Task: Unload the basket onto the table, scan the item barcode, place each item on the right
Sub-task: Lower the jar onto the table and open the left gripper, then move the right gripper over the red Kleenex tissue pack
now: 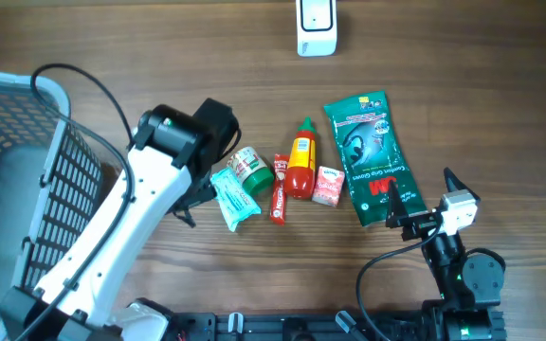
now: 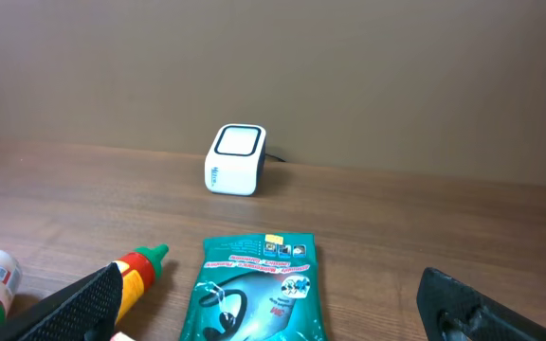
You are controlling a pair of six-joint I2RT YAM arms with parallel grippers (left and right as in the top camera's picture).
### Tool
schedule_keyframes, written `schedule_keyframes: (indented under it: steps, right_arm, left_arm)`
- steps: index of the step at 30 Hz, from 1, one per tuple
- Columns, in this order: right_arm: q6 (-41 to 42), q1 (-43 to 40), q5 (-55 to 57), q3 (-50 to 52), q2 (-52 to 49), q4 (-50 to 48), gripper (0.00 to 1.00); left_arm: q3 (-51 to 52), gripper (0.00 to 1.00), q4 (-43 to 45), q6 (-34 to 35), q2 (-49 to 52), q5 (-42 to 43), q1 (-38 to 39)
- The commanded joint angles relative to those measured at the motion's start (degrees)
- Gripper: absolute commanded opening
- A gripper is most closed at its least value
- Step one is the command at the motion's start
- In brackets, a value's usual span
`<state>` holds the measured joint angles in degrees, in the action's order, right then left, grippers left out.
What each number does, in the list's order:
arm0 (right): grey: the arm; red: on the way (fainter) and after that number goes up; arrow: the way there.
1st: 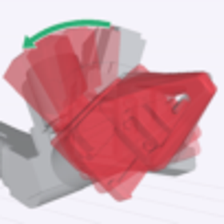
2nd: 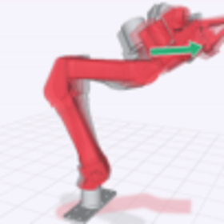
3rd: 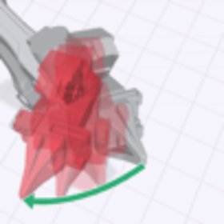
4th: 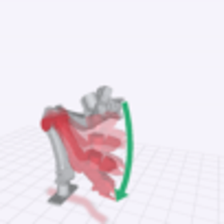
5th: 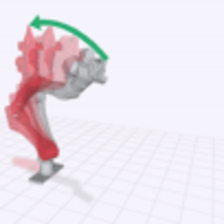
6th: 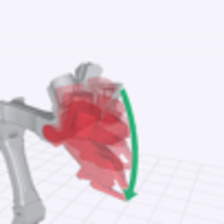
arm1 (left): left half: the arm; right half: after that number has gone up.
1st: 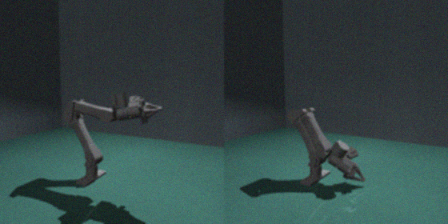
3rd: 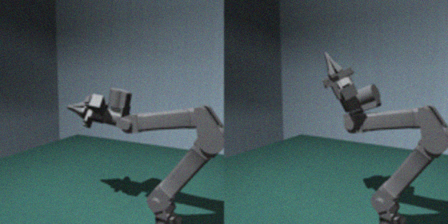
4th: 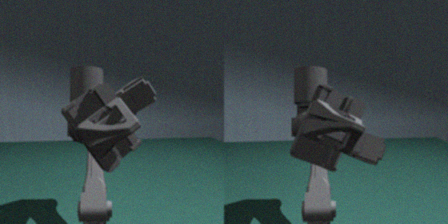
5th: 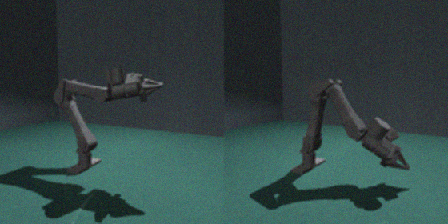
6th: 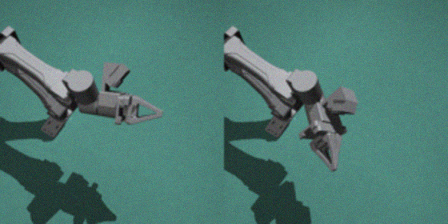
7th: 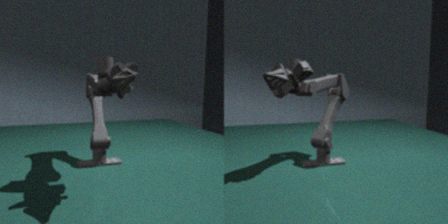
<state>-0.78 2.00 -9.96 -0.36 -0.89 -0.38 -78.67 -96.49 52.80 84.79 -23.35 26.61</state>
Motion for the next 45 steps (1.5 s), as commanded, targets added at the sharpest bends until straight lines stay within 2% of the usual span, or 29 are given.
schedule_keyframes:
  steps: [1, 7, 9, 10, 11, 14, 15, 16, 20, 25, 27, 31, 32, 35, 40, 41, 42, 45]
  right_arm:
    - [-0.6, 0.3, 1.0, 0.1, 0.5, -0.2, 1.00]
    - [-0.7, 0.3, 1.0, 0.1, 0.5, -0.2, 1.00]
    - [3.0, 0.3, 0.9, 0.1, 0.5, -0.2, 1.00]
    - [9.0, 0.3, 0.5, 0.1, 0.5, -0.2, 1.00]
    - [24.1, 0.3, -0.9, 0.1, 0.5, -0.2, 1.00]
    - [54.1, 0.3, -5.8, 0.1, -1.2, -0.8, 1.00]
    - [60.4, 0.3, -6.4, 0.1, -1.9, -0.8, 1.00]
    - [62.8, 0.3, -6.5, 0.1, -2.6, -0.9, 1.00]
    - [53.5, 0.3, -14.0, -0.2, -5.1, -0.9, 1.00]
    - [48.5, 0.3, -13.7, -6.2, -10.6, 1.7, 0.99]
    - [44.5, 0.3, -13.7, -11.8, -15.1, 5.2, 0.99]
    - [28.3, 0.3, -11.3, -35.1, -33.6, 25.9, 1.00]
    - [26.5, 0.3, -10.9, -39.1, -37.0, 28.8, 0.99]
    - [25.2, 0.3, -14.8, -51.0, -48.7, 36.9, 1.00]
    - [25.2, 0.3, -29.1, -52.9, -58.8, 36.0, 1.00]
    - [14.8, 0.4, -29.1, -52.9, -62.6, 36.1, 1.00]
    - [8.8, 0.4, -29.0, -52.9, -64.3, 36.7, 1.00]
    - [-3.8, 0.4, -28.7, -52.9, -70.4, 37.6, 1.00]
  left_arm:
    - [6.8, 1.00, 0.5, 0.8, -4.4, -1.3, -0.2]
    - [8.2, 1.00, 1.7, 1.6, -5.4, -1.2, -0.2]
    - [8.2, 1.00, 1.7, 1.6, -5.4, -1.2, -0.2]
    - [8.2, 1.00, 1.8, 1.6, -5.4, -1.2, -0.2]
    - [8.2, 1.00, 1.8, 1.6, -5.4, -1.2, -0.2]
    - [8.2, 1.00, 1.8, 1.6, -5.4, -1.2, -0.2]
    - [8.2, 1.00, 1.8, 1.6, -5.4, -1.2, -0.2]
    - [8.2, 1.00, 1.8, 1.6, -5.4, -1.2, -0.2]
    - [8.2, 1.00, 1.8, 1.6, -5.4, -1.2, -0.2]
    - [8.2, 1.00, 1.8, 1.6, -5.4, -1.2, -0.2]
    - [8.2, 1.00, 1.8, 1.6, -5.4, -1.2, -0.2]
    - [8.2, 1.00, 1.7, 1.6, -5.4, -1.2, -0.2]
    - [8.2, 1.00, 1.8, 1.6, -5.4, -1.2, -0.2]
    - [8.2, 1.00, 1.7, 1.6, -5.4, -1.2, -0.2]
    - [8.2, 1.00, 1.8, 1.6, -5.4, -1.2, -0.2]
    - [8.2, 1.00, 1.8, 1.6, -5.4, -1.2, -0.2]
    - [8.2, 1.00, 1.8, 1.6, -5.4, -1.2, -0.2]
    - [8.2, 1.00, 1.8, 1.6, -5.4, -1.2, -0.2]
